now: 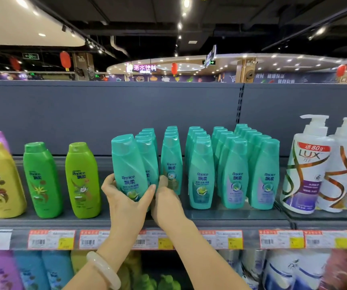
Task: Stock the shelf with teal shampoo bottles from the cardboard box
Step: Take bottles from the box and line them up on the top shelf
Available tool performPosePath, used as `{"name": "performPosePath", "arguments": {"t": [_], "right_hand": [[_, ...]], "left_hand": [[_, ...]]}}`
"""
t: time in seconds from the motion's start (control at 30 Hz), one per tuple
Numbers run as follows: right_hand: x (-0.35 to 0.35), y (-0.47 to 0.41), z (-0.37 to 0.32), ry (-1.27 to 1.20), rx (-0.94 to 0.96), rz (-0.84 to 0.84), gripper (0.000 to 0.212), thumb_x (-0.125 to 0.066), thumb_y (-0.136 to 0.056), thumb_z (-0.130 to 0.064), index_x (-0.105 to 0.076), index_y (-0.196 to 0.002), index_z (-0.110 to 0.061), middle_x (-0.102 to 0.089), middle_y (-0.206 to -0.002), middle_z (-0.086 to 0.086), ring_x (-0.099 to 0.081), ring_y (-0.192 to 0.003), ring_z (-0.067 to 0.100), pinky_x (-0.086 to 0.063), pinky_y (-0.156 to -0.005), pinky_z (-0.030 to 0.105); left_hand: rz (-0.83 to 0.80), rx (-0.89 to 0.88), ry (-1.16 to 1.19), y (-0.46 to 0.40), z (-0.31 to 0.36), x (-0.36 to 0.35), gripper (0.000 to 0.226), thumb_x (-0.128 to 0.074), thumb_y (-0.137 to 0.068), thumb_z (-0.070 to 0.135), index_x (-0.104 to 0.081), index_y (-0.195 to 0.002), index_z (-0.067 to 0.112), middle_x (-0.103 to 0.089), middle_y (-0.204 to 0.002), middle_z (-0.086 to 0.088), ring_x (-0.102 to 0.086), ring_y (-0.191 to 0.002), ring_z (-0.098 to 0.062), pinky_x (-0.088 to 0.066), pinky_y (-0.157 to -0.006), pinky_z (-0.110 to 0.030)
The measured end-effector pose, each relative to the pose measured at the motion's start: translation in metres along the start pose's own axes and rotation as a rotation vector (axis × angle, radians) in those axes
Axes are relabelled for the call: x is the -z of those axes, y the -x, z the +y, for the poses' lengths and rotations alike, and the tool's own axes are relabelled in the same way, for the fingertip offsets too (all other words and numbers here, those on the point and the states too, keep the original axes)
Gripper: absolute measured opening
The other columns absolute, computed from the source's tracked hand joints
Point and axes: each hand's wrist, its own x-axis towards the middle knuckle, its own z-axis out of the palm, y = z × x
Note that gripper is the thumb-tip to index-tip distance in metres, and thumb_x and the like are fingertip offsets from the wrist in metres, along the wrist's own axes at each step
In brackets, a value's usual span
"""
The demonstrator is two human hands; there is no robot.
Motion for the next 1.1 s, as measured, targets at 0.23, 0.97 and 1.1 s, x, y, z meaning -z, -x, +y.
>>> {"name": "performPosePath", "arguments": {"t": [0.23, 0.97, 1.1], "right_hand": [[0.016, 0.004, 0.014, 0.005, 0.098, -0.178, 0.079, -0.045, -0.088, 0.004, 0.002, -0.15, -0.01, -0.048, -0.135, 0.019, -0.048, -0.123, 0.033, -0.04, -0.101, 0.035], [0.044, 0.049, 0.091, -0.091, -0.182, 0.306, 0.028, -0.069, -0.082, -0.028, -0.053, -0.102, -0.017, -0.053, -0.099, -0.004, -0.053, -0.09, 0.014, -0.048, -0.079, 0.029], [0.041, 0.046, 0.09, -0.111, -0.221, 0.339, 0.051, -0.074, -0.076, -0.036, -0.044, -0.112, -0.014, -0.054, -0.113, 0.002, -0.052, -0.106, 0.019, -0.049, -0.084, 0.035]], "left_hand": [[-0.026, 0.002, 0.009, 0.009, 0.008, -0.015, 0.077, -0.08, -0.068, 0.006, -0.027, -0.123, 0.011, -0.039, -0.105, 0.008, -0.051, -0.093, 0.001, -0.044, -0.068, 0.001], [-0.167, -0.009, -0.501, 0.026, 0.012, -0.058, 0.084, -0.075, -0.07, 0.043, -0.029, -0.131, 0.008, -0.044, -0.121, -0.006, -0.04, -0.117, -0.025, -0.035, -0.1, -0.039], [-0.206, 0.02, -0.522, 0.025, 0.014, -0.05, 0.094, -0.077, -0.065, 0.048, -0.026, -0.134, 0.01, -0.046, -0.122, -0.006, -0.042, -0.115, -0.023, -0.039, -0.098, -0.037]]}}
